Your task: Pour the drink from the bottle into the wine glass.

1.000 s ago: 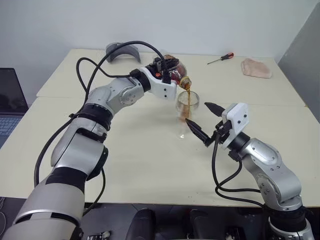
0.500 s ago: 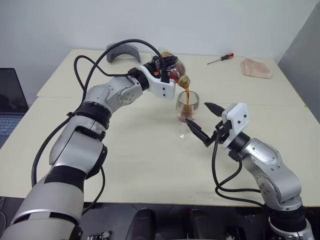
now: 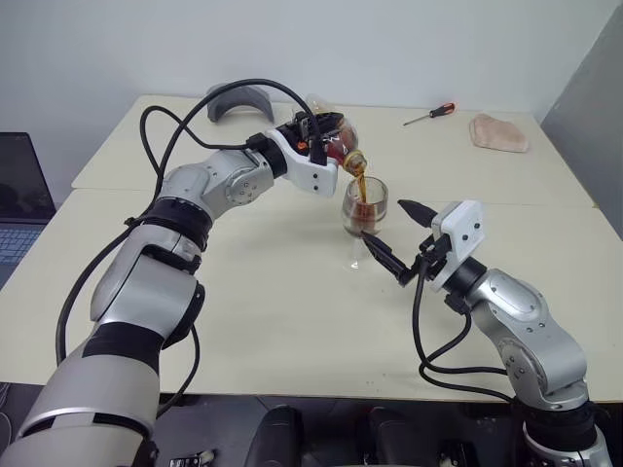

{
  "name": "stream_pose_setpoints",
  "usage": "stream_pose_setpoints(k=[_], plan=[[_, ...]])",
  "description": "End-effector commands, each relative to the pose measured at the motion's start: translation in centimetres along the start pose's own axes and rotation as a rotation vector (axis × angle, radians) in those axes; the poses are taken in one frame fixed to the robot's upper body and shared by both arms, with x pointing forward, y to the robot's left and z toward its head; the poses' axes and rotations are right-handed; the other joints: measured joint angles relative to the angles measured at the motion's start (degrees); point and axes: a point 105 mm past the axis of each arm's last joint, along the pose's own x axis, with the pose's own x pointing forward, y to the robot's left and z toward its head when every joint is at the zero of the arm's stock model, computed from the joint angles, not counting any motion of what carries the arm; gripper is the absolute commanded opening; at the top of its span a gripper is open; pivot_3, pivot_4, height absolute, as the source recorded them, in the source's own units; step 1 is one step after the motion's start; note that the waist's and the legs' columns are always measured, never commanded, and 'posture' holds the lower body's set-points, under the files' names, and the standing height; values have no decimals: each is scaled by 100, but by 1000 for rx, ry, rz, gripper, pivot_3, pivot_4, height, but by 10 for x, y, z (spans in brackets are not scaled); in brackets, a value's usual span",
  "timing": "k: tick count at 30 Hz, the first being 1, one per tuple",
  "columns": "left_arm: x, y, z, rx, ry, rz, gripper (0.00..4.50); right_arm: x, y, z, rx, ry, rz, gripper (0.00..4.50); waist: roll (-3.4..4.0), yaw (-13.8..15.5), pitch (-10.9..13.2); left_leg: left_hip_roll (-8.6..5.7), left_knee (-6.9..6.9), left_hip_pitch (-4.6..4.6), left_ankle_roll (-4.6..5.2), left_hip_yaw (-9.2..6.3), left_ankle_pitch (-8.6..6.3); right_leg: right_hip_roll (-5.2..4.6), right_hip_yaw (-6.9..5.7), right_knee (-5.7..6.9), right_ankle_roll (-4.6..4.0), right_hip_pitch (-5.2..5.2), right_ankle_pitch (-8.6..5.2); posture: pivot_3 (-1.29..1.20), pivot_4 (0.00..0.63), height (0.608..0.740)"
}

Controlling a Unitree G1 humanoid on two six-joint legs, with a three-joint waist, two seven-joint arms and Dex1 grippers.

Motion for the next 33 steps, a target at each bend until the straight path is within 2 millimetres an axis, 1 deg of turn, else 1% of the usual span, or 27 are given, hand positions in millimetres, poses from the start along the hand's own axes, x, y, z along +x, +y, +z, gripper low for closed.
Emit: stream_pose_setpoints(k=[1, 21, 33], plan=[[4, 27, -1, 37, -6, 71, 898, -1, 2, 9, -11, -33, 16, 4500, 0, 0, 0, 0, 0, 0, 0, 0, 0, 0, 0, 0, 0, 0, 0, 0, 150, 740], [3, 28, -3, 39, -1, 69, 898, -1, 4, 10, -7, -32, 22, 4500, 0, 0, 0, 0, 3, 0, -1, 1, 0, 0, 1, 6, 0, -2, 0, 0, 150, 740], [4, 24, -2, 30, 1, 62, 898, -2, 6, 9, -5, -29, 34, 4500, 0, 0, 0, 0, 6, 0, -1, 1, 1, 0, 1, 9, 0, -2, 0, 0, 150, 740]])
